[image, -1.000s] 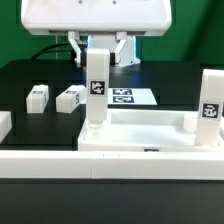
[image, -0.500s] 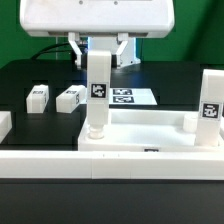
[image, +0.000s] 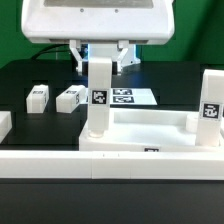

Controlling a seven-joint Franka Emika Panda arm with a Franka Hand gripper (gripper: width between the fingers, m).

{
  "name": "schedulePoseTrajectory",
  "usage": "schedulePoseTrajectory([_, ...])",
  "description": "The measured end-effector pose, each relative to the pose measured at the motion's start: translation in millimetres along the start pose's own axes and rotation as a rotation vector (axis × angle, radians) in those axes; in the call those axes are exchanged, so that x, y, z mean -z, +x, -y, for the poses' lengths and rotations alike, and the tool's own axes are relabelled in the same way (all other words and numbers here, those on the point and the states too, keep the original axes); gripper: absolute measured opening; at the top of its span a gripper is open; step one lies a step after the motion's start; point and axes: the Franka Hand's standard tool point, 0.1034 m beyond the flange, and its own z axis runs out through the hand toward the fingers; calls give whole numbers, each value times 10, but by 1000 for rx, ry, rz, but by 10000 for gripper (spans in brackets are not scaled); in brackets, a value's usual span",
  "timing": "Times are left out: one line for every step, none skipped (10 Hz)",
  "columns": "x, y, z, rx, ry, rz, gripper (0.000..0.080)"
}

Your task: Assemble desk

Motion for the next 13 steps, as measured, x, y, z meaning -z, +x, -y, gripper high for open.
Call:
schedulePoseTrajectory([-9,-13,2,2,-7,-12,290])
schedulePoseTrajectory([-5,-32,11,6,-18,-38,290])
schedulePoseTrajectory([1,-49,16,9,-29,-61,290])
schedulePoseTrajectory([5,-65,19,12,-39,-86,290])
schedulePoseTrajectory([6,-73,13,15,-52,-114,290])
schedulePoseTrajectory([7,-69,13,15,-52,-114,290])
schedulePoseTrajectory([5,-71,13,15,-52,-113,290])
schedulePoseTrajectory([4,-73,13,15,-52,-113,448])
schedulePoseTrajectory([3,-74,13,15,-52,-113,574])
schedulePoseTrajectory([-3,-79,7,14,-54,-113,574])
schedulePoseTrajectory([-27,-108,-19,12,-57,-110,634])
schedulePoseTrajectory([-23,-108,-44,8,-59,-109,645])
schedulePoseTrajectory([-4,-95,-51,7,-57,-107,645])
